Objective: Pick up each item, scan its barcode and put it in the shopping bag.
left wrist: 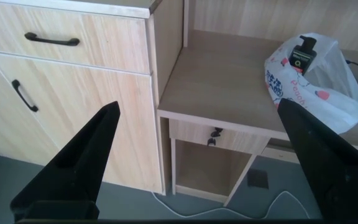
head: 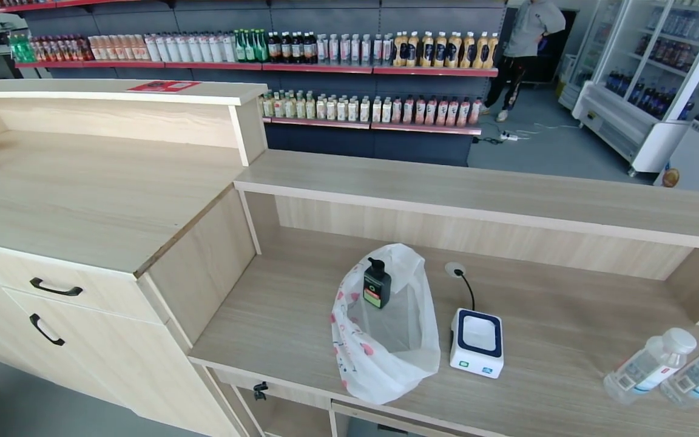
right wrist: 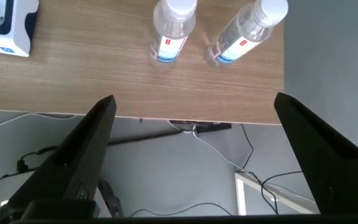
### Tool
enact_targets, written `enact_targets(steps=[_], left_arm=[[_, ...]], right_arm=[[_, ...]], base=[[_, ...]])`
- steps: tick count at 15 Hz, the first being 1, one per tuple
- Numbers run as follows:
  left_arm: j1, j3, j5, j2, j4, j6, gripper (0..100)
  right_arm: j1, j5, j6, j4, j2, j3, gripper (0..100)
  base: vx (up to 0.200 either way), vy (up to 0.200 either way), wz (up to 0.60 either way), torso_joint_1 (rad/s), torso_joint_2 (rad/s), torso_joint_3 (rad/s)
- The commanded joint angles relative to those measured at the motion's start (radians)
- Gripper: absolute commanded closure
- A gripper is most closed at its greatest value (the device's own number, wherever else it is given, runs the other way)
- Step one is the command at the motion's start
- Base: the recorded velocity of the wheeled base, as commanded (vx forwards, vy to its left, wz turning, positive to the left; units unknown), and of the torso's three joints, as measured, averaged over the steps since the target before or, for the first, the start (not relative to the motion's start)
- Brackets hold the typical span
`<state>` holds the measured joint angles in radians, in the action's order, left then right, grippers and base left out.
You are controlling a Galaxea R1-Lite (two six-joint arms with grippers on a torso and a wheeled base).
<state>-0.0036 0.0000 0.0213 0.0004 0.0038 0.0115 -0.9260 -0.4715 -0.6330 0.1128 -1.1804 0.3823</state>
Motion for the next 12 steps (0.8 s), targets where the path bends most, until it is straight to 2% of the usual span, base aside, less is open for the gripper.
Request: enact_targets(steps=[1, 6, 10, 12], left_arm=[[0.001, 0.0, 0.0, 0.001, 0.001, 0.001, 0], [0.001, 0.0, 0.0, 0.001, 0.001, 0.001, 0], [0.001, 0.0, 0.0, 0.001, -0.001, 0.005, 0], [0.001, 0.0, 0.0, 0.001, 0.001, -0.001, 0]], right_arm=[[0.007, -0.012, 0.001, 0.002, 0.051, -0.04, 0], [0.019, -0.013, 0.004, 0.005, 0.042, -0.046, 0], [0.036, -0.012, 0.009, 0.127, -0.025, -0.051, 0], [0.036, -0.013, 0.03, 0.173, -0.053, -0.054, 0]], base=[[0.0, 0.0, 0.0, 0.0, 0.0, 0.0], [0.0, 0.0, 0.0, 0.0, 0.0, 0.0], [0.0, 0.0, 0.0, 0.0, 0.0, 0.0], [-0.2, 0.0, 0.0, 0.002, 0.0, 0.002]])
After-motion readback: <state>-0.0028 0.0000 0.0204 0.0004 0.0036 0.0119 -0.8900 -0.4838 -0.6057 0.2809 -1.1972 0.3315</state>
